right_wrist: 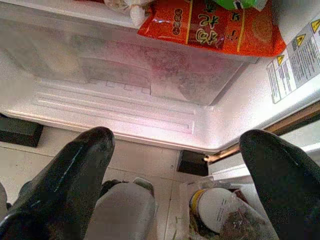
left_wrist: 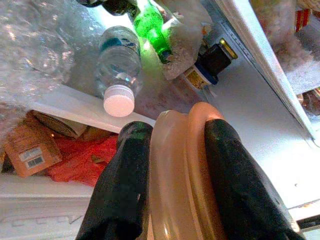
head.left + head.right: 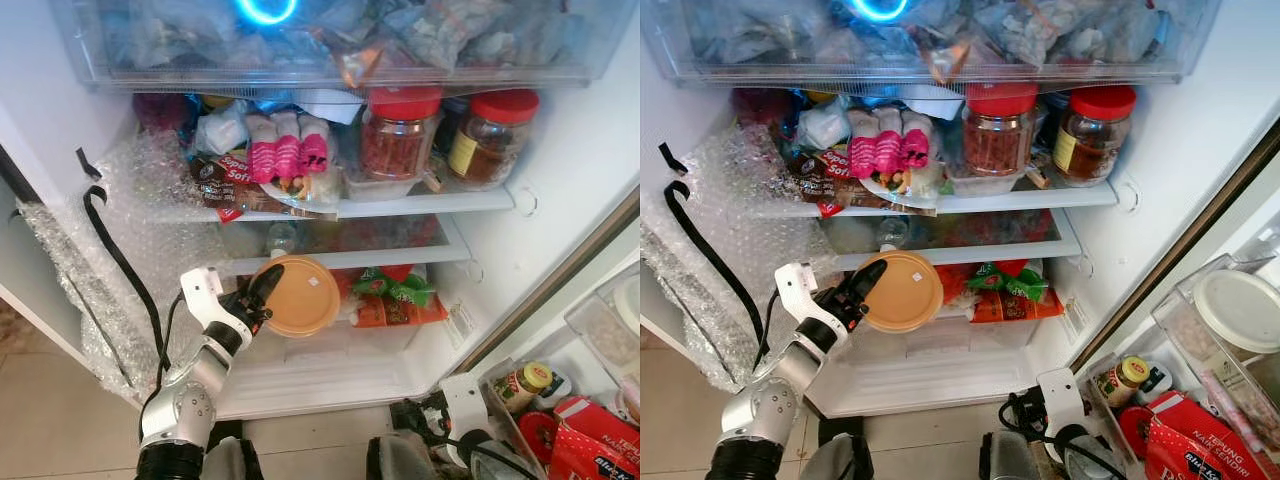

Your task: Restocking fridge

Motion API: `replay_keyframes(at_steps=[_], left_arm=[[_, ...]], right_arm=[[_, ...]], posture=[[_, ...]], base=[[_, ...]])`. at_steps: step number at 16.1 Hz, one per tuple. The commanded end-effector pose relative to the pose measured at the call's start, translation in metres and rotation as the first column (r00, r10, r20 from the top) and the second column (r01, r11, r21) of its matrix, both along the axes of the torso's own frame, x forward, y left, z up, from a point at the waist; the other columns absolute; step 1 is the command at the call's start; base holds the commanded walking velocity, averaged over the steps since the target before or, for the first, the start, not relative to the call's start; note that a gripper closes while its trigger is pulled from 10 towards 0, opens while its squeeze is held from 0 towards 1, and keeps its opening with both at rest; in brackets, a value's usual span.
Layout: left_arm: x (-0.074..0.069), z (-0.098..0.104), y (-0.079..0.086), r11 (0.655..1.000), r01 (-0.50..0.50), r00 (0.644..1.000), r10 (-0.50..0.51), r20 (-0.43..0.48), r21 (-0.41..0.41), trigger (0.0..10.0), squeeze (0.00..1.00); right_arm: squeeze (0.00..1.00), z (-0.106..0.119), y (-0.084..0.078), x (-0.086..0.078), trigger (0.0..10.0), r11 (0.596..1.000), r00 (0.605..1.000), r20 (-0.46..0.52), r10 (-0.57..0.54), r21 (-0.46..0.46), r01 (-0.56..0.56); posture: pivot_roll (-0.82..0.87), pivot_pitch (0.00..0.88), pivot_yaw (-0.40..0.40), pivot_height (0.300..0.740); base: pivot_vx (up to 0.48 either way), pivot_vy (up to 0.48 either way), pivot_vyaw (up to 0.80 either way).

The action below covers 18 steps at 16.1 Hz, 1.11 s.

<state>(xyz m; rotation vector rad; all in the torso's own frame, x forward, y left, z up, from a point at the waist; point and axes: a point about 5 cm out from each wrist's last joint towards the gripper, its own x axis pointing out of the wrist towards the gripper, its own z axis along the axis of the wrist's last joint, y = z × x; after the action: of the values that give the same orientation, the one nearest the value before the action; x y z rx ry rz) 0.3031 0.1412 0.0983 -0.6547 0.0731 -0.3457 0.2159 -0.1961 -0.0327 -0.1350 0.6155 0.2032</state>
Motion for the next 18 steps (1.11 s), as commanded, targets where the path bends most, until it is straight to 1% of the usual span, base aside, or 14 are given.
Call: replay_keyframes(at_steps=[1, 12, 13, 14, 15, 16, 18], left_arm=[[0.0, 0.001, -0.001, 1.0, 0.008, 1.0, -0.008, 0.012, -0.01, 10.0, 0.0], [0.0, 0.001, -0.001, 1.0, 0.008, 1.0, -0.008, 0.012, -0.01, 10.0, 0.0], [0.002, 0.002, -0.001, 1.0, 0.011, 1.0, -0.011, 0.016, -0.01, 10.0, 0.0], [0.014, 0.005, -0.011, 0.999, 0.035, 0.999, -0.035, 0.026, -0.022, 10.0, 0.0], [0.016, 0.006, -0.014, 0.999, 0.042, 0.999, -0.041, 0.028, -0.025, 10.0, 0.0], [0.017, 0.007, -0.015, 0.999, 0.045, 0.999, -0.044, 0.03, -0.027, 10.0, 0.0], [0.017, 0.007, -0.015, 0.999, 0.043, 0.999, -0.043, 0.032, -0.028, 10.0, 0.0]], right_arm=[[0.0, -0.002, -0.001, -0.002, 10.0, 1.0, 1.0, -0.014, -0.001, -0.007, 0.001], [0.0, -0.002, -0.001, -0.002, 10.0, 1.0, 1.0, -0.014, -0.001, -0.007, 0.001], [0.0, -0.006, -0.001, -0.003, 10.0, 1.0, 0.999, -0.038, -0.007, -0.005, 0.007], [0.0, -0.049, -0.012, -0.054, 10.0, 0.98, 0.96, -0.258, -0.106, -0.193, 0.057], [0.0, -0.058, -0.015, -0.069, 10.0, 0.968, 0.943, -0.305, -0.133, -0.245, 0.058], [0.0, -0.061, -0.016, -0.076, 10.0, 0.962, 0.936, -0.321, -0.145, -0.267, 0.057], [0.0, -0.06, -0.017, -0.074, 10.0, 0.96, 0.938, -0.314, -0.145, -0.273, 0.057]], posture=[[-0.19, 0.083, -0.023, 0.64], [-0.19, 0.083, -0.023, 0.64], [-0.19, 0.083, -0.019, 0.64], [-0.19, 0.073, -0.005, 0.64], [-0.19, 0.073, -0.005, 0.64], [-0.19, 0.073, -0.005, 0.64], [-0.19, 0.069, -0.008, 0.64]], base=[[0.0, 0.0, 0.0], [0.0, 0.0, 0.0], [0.0, 0.0, 0.0], [0.0, 0.0, 0.0], [0.0, 0.0, 0.0], [0.0, 0.0, 0.0], [0.0, 0.0, 0.0]])
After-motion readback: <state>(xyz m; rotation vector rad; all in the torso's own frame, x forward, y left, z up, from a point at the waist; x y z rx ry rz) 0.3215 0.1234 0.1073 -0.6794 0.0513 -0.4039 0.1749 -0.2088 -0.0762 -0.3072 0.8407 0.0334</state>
